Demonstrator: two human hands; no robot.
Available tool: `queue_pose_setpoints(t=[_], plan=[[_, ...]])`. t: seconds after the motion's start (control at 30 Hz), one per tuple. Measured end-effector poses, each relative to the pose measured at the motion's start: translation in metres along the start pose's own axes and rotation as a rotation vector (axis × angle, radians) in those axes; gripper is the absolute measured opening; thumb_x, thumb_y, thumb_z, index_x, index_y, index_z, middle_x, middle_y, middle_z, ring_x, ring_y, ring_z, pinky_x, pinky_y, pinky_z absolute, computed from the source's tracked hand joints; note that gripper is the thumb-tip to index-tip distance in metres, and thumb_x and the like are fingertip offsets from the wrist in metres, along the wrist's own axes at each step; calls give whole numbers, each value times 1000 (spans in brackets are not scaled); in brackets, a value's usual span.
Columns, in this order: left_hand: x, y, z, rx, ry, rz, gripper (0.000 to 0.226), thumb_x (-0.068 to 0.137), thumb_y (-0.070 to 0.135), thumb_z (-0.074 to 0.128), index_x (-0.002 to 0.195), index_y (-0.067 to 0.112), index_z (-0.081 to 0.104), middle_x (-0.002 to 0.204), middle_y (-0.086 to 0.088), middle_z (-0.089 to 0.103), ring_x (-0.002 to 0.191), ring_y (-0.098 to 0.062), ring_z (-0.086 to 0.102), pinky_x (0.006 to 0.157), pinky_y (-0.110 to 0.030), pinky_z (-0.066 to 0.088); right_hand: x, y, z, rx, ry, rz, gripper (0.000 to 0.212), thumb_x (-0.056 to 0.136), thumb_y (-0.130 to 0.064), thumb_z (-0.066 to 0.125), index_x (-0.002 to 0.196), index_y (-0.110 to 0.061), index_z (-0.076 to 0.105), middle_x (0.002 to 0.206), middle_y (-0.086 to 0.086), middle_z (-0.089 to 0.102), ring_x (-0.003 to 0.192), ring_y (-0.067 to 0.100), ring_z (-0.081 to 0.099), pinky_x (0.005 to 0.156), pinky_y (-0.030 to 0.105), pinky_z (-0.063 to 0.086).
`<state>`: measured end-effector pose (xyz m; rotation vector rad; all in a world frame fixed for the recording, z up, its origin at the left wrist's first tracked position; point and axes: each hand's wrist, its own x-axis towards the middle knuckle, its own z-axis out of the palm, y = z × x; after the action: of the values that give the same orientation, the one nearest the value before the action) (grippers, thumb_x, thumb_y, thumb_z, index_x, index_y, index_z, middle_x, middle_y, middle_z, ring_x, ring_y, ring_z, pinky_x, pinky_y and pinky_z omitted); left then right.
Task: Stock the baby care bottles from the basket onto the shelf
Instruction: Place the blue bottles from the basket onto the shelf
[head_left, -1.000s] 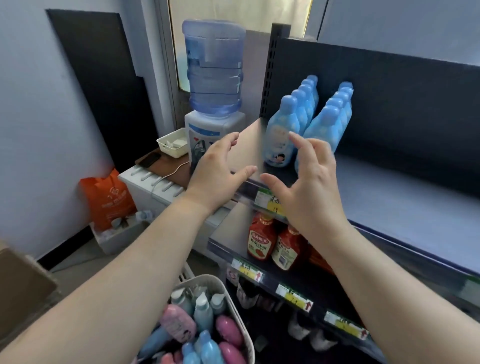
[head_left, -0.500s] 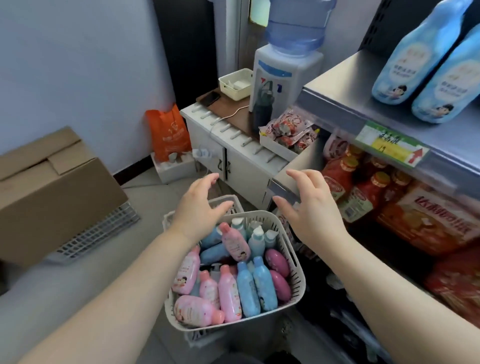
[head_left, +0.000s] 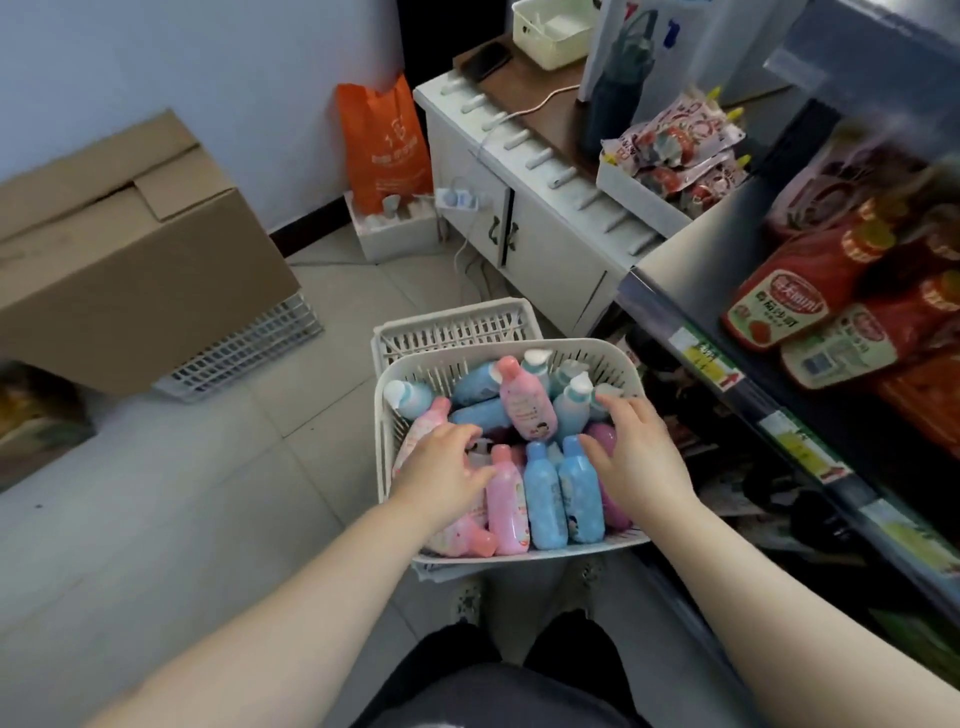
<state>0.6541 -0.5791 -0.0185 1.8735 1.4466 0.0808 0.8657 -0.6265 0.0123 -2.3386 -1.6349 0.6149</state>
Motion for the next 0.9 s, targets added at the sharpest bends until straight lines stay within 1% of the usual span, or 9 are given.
queue_pose_setpoints(t=[0.1, 0.2, 0.27, 0.4, 0.5, 0.57, 0.67, 0.77, 0.9], plan=[[6, 2, 25, 62, -64, -3, 46, 89, 41, 57, 130, 20, 53, 126, -4, 52, 119, -23, 48, 99, -31, 38, 0, 16, 18, -23, -71, 67, 50, 90, -36, 59, 134, -17, 49, 130, 4, 48, 120, 24, 47, 96, 37, 43], [18, 7, 50, 148, -91, 4, 39, 88, 43, 55, 122, 24, 57, 118, -6, 51, 113, -27, 48, 96, -37, 40, 0, 29, 31, -40, -146, 119, 50, 90, -36, 59, 135, -18, 47, 132, 3, 47, 121, 22, 47, 97, 38, 44], [27, 13, 64, 232, -113, -10, 39, 88, 47, 54, 119, 23, 59, 118, -6, 48, 114, -27, 45, 97, -36, 36, 0, 38, 38, -60, -175, 141, 50, 89, -35, 59, 134, -15, 47, 131, 7, 48, 120, 25, 48, 97, 37, 43], [41, 21, 92, 367, -146, -78, 47, 88, 53, 47, 121, 21, 58, 123, -9, 39, 117, -29, 35, 101, -36, 28, 5, 50, 48, -122, -225, 176, 53, 89, -37, 59, 135, -13, 47, 130, 11, 51, 118, 29, 50, 98, 37, 40], [47, 25, 108, 373, -143, -147, 58, 87, 55, 46, 127, 14, 51, 135, -13, 27, 125, -33, 24, 109, -41, 22, 9, 54, 55, -130, -290, 199, 56, 92, -38, 56, 140, -14, 40, 137, 9, 46, 125, 28, 46, 101, 33, 34], [51, 28, 115, 367, -146, -205, 65, 86, 57, 45, 133, 12, 45, 144, -14, 20, 133, -34, 16, 112, -44, 17, 12, 55, 61, -73, -323, 202, 56, 92, -36, 56, 141, -13, 39, 138, 9, 43, 128, 27, 43, 102, 33, 33], [54, 32, 122, 339, -161, -288, 71, 86, 58, 42, 138, 11, 38, 151, -15, 13, 138, -34, 10, 115, -45, 14, 15, 56, 68, 16, -367, 220, 54, 92, -34, 58, 137, -10, 41, 135, 12, 44, 125, 30, 45, 101, 38, 39], [58, 38, 126, 290, -168, -367, 74, 87, 57, 41, 145, 12, 29, 157, -12, 1, 144, -32, -3, 116, -46, 5, 19, 60, 74, 48, -426, 224, 53, 90, -35, 61, 133, -9, 44, 131, 12, 46, 121, 31, 49, 98, 39, 42], [61, 40, 128, 273, -145, -403, 77, 85, 59, 47, 145, 15, 29, 158, -10, -3, 145, -30, -8, 116, -45, 0, 24, 67, 82, 42, -468, 196, 45, 83, -37, 66, 117, -10, 51, 118, 12, 51, 106, 32, 56, 87, 37, 47]])
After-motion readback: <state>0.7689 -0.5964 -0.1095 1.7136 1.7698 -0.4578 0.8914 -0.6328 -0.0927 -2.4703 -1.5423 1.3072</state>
